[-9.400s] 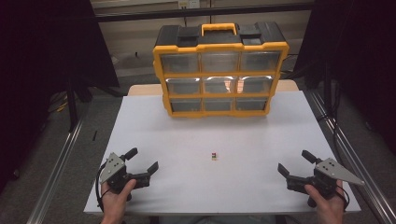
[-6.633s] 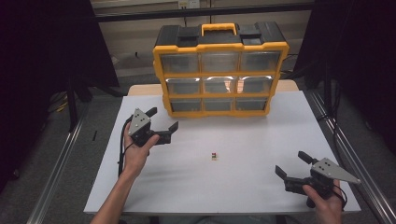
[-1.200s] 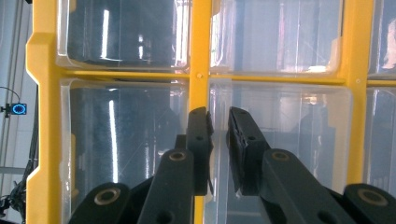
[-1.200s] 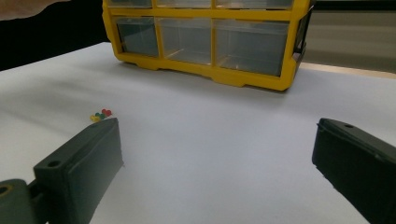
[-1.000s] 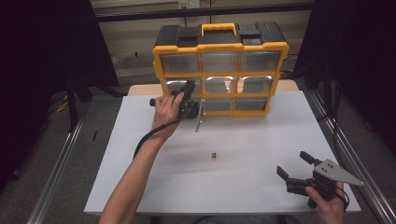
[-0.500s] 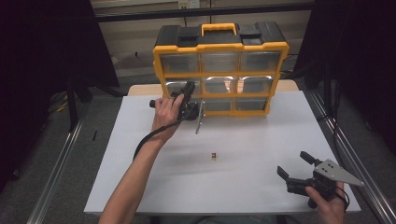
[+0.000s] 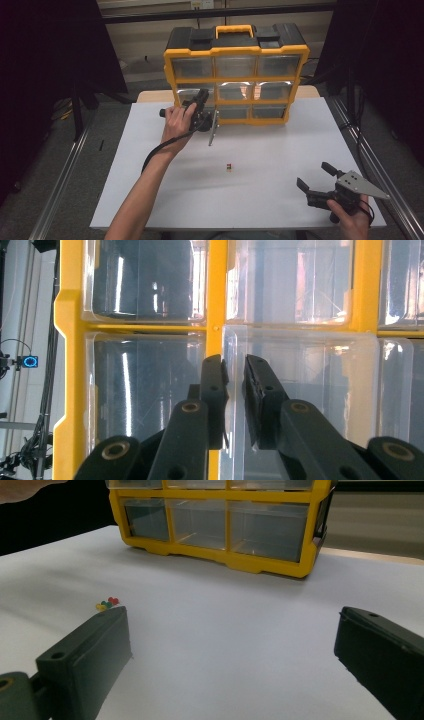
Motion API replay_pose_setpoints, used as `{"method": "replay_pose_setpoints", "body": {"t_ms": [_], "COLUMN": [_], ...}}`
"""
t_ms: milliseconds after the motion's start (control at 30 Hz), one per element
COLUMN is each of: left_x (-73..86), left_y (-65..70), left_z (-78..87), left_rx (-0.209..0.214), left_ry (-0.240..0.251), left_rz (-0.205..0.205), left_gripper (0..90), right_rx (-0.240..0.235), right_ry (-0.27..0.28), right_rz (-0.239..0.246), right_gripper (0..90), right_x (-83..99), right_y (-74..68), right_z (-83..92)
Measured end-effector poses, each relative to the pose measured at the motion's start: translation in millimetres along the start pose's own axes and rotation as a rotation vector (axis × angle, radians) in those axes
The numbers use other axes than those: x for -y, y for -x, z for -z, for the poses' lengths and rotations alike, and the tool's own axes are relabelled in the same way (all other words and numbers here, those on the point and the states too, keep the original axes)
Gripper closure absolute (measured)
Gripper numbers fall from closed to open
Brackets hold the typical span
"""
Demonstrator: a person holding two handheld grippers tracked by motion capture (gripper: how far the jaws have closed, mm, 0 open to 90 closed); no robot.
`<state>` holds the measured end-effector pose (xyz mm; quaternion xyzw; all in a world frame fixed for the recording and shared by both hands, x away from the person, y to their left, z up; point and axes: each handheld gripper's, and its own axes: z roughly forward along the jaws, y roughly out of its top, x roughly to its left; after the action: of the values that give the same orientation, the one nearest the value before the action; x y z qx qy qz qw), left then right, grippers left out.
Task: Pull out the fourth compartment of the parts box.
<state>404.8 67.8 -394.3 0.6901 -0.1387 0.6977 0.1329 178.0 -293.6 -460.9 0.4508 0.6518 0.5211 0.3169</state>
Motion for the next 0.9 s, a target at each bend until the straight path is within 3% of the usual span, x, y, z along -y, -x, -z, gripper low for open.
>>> {"method": "replay_pose_setpoints", "body": {"t_ms": [67,100,133,367,533,633,700,900], "left_x": [0.4,0.4,-0.5,-1.0,-1.5,-1.3,-2.6,-2.6], "left_y": [1.0,1.0,0.7,2.1,1.3,2.7,2.3,2.5], "left_z": [0.2,0.2,2.9,3.7,7.4,6.6,9.4,10.0], "left_rx": [-0.011,-0.011,0.0,-0.003,-0.008,-0.011,-0.007,-0.001], "left_ry": [0.023,0.023,-0.009,0.019,0.009,0.032,-0.002,0.01], "left_rz": [0.006,0.006,0.002,0.03,-0.008,0.011,-0.011,-0.003], "left_gripper": [80.2,80.2,80.2,80.2,80.2,80.2,80.2,80.1], "right_rx": [0.0,0.0,-0.003,0.0,-0.001,0.002,0.0,-0.001], "right_ry": [0.0,0.0,-0.002,0.0,-0.001,0.001,-0.002,-0.001], "right_rz": [0.0,0.0,-0.002,0.0,-0.005,-0.002,-0.006,-0.017], "right_gripper": [1.4,1.4,1.4,1.4,1.4,1.4,1.4,1.4], "right_x": [0.0,0.0,0.0,0.0,-0.1,0.0,-0.2,-0.1], "right_y": [0.0,0.0,0.1,-0.1,-0.2,0.1,-0.1,0.8], "right_z": [0.0,0.0,0.2,0.0,0.4,0.1,0.4,0.4]}}
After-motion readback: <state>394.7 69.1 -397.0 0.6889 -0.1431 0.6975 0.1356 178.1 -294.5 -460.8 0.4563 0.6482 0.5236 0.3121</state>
